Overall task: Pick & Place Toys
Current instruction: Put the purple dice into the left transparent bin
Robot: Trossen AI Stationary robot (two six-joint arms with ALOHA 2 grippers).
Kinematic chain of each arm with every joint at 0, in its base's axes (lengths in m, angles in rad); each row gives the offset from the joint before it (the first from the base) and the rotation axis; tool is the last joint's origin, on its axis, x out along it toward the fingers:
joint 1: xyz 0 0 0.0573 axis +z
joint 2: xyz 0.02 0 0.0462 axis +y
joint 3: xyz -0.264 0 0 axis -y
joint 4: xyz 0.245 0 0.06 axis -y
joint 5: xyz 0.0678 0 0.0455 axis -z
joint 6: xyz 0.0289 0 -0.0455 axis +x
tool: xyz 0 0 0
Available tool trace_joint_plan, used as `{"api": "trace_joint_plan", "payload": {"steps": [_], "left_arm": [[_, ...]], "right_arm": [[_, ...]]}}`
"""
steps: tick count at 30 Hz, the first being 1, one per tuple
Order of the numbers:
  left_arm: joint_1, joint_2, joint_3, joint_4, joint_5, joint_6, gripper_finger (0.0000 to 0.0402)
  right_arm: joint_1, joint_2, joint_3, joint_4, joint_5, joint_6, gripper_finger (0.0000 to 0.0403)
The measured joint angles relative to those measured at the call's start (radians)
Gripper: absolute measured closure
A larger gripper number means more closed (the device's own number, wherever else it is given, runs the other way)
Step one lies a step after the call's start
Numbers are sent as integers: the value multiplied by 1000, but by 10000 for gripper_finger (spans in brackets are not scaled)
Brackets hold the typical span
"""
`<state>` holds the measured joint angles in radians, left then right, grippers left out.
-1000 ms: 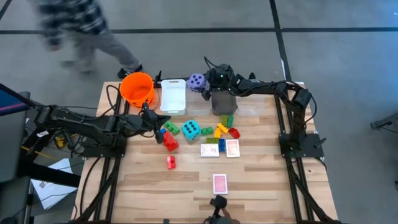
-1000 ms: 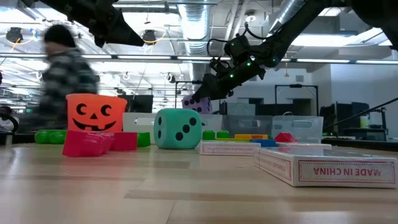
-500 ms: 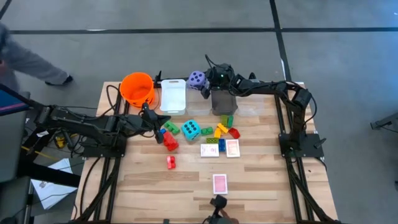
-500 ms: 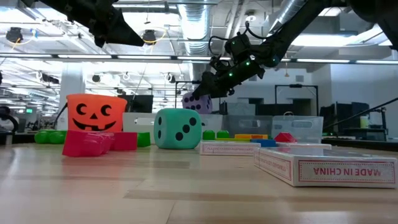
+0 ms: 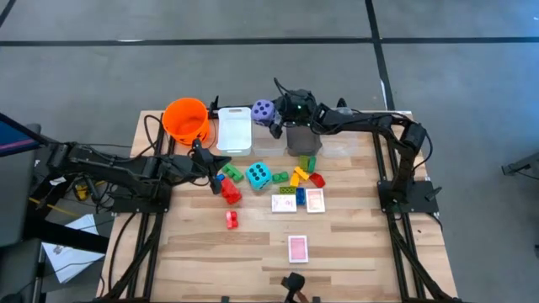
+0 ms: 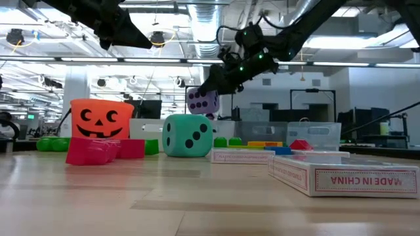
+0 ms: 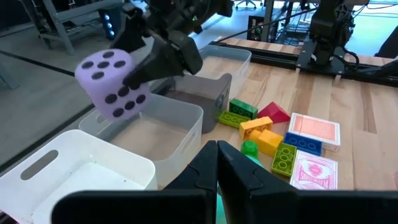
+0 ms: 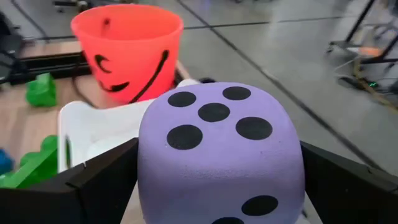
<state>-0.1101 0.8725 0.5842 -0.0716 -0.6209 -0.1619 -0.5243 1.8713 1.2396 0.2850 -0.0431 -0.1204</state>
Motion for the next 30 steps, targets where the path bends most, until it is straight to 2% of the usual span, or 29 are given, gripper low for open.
{"api": "trace_joint_plan", "payload": {"steps": [5, 16, 24, 26, 30], "left_arm": [[0, 0, 0, 0, 0, 0, 401], [0, 0, 0, 1, 0, 0, 402], [0, 0, 0, 1, 0, 0, 402], [0, 0, 0, 1, 0, 0, 402], [0, 0, 0, 1, 0, 0, 402]], "right_arm": [[0, -40, 0, 20, 44, 25, 3], [0, -62, 0, -9, 44, 64, 7], [0, -62, 0, -42, 44, 58, 80], [0, -62, 0, -36, 44, 59, 87], [0, -62, 0, -16, 44, 66, 55]]}}
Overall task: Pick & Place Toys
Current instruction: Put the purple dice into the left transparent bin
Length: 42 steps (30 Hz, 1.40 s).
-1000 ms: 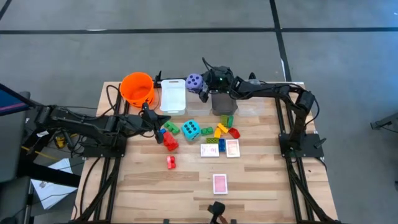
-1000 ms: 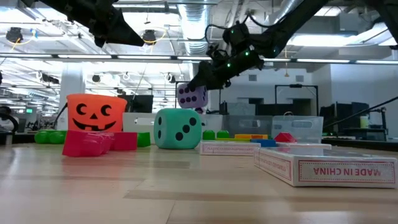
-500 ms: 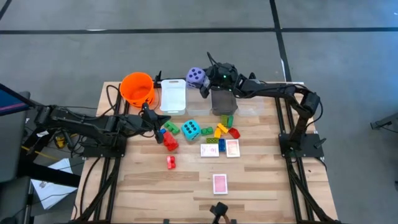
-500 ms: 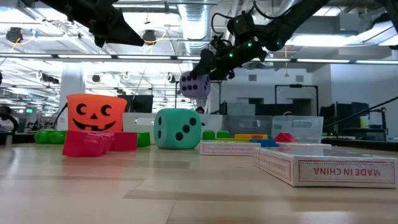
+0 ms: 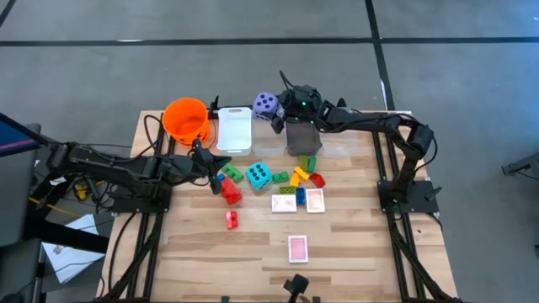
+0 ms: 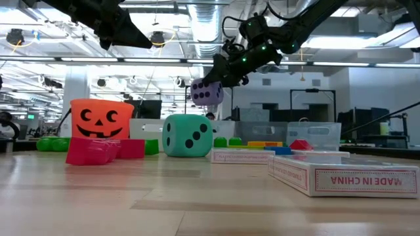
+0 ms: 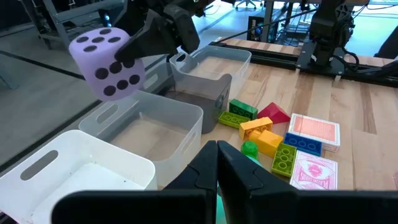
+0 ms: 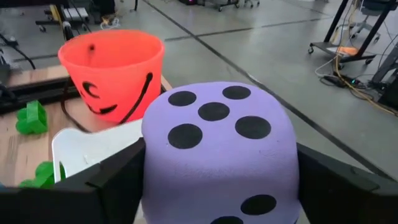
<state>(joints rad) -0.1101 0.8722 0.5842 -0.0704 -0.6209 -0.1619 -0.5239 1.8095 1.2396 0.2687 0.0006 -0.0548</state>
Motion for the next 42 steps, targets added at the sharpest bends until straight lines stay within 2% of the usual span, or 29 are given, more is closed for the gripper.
{"api": "trace_joint_plan", "payload": {"steps": [3, 9, 12, 15, 19, 22, 28, 33, 39, 42], "left_arm": [[0, 0, 0, 0, 0, 0, 402], [0, 0, 0, 0, 0, 0, 402], [5, 0, 0, 8, -2, 0, 402], [43, 4, 0, 49, -10, -1, 402], [146, 42, 1, 173, -4, 3, 402], [251, 98, 1, 273, 70, 30, 402], [442, 264, 2, 552, 298, 50, 401], [539, 396, 62, 707, 470, 51, 402], [587, 544, 194, 700, 616, 58, 402], [605, 623, 259, 553, 647, 60, 402]], "right_arm": [[2, -1, 0, -4, 0, -15, 16], [2, -1, 0, -52, -57, -69, 28], [2, -1, 0, -79, -70, -52, 12], [7, -1, 0, -103, -85, -49, 12], [27, -1, 0, -103, -87, -47, 10], [44, -1, 2, -99, -92, -50, 6], [53, -1, 6, -100, -93, -58, 5], [51, -1, 6, -99, -92, -58, 4], [51, 0, 6, -87, -89, -58, 4], [53, 0, 7, -63, -90, -58, 3]]}}
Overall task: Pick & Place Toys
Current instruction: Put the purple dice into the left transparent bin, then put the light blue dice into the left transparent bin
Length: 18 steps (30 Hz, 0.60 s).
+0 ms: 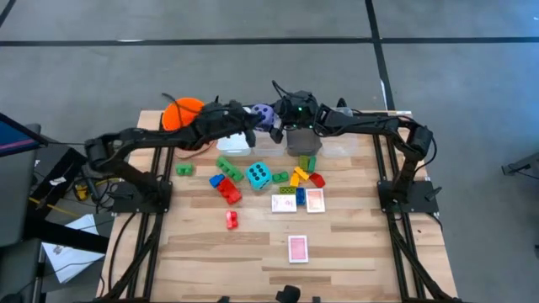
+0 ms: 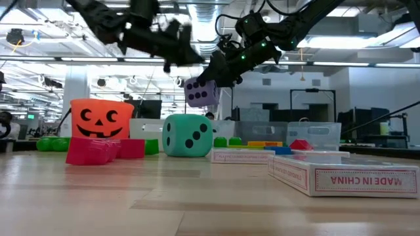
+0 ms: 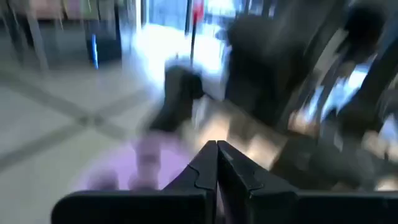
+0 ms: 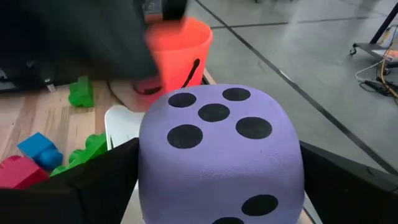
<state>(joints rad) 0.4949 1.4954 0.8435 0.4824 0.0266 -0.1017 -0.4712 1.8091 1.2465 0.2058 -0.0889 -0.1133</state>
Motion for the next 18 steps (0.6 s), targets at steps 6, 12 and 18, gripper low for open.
{"api": "trace_joint_plan", "payload": {"steps": [6, 12, 18], "left_arm": [[40, 66, 49, -57, 4, 3, 402], [33, -64, 50, -46, 5, 64, 402], [12, -250, 49, -186, 0, 103, 402]], "right_arm": [[3, -2, 12, 21, 6, -17, 3], [5, -21, 11, 0, 2, -25, 3], [4, -46, 11, -11, 30, -11, 3]]}}
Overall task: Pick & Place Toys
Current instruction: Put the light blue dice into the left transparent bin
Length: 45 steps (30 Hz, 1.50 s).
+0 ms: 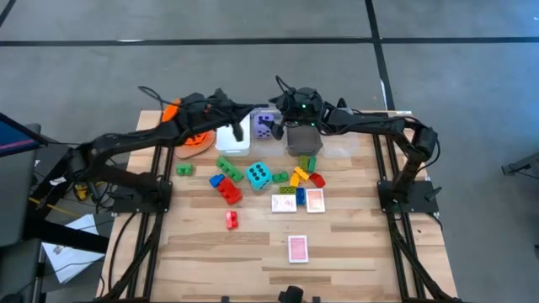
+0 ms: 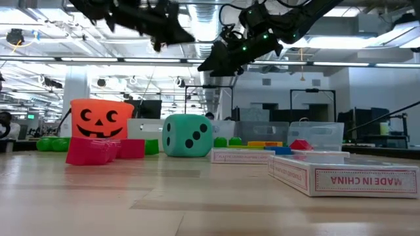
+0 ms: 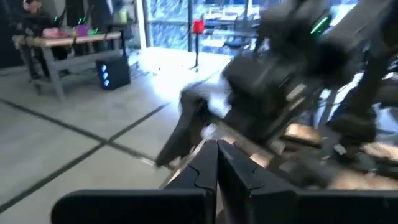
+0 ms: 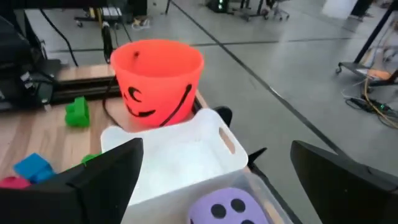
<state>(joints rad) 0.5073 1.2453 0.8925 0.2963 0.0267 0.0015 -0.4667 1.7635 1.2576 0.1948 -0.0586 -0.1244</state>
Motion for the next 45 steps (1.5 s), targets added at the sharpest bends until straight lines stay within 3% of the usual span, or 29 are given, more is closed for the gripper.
{"api": "trace_joint_plan", "payload": {"steps": [7, 13, 16, 19, 23, 26, 37, 43, 45], "left_arm": [[-61, -235, -3, -256, -2, 0, 401], [-181, -372, -101, -281, -71, -32, 402], [-246, -410, -160, -280, -112, -57, 402], [-304, -423, -230, -284, -115, -128, 402], [-369, -395, -322, -275, -115, -256, 402], [-395, -341, -374, -232, -128, -335, 402], [-402, -24, -386, 12, -148, -366, 401], [-402, 18, -385, 27, -141, -366, 402], [-401, 18, -384, 31, -142, -366, 401]], "right_arm": [[28, -71, 0, -270, 4, 28, 3], [151, -106, -2, -481, 15, 148, 3], [247, -105, -2, -507, 79, 170, 3], [352, -92, -2, -503, 217, 166, 3], [463, -91, -2, -505, 431, 146, 3], [506, -91, -2, -505, 529, 150, 3], [520, -92, -37, -620, 655, 341, 3], [550, -170, -137, -823, 801, 570, 3], [563, -202, -188, -820, 832, 640, 3]]}}
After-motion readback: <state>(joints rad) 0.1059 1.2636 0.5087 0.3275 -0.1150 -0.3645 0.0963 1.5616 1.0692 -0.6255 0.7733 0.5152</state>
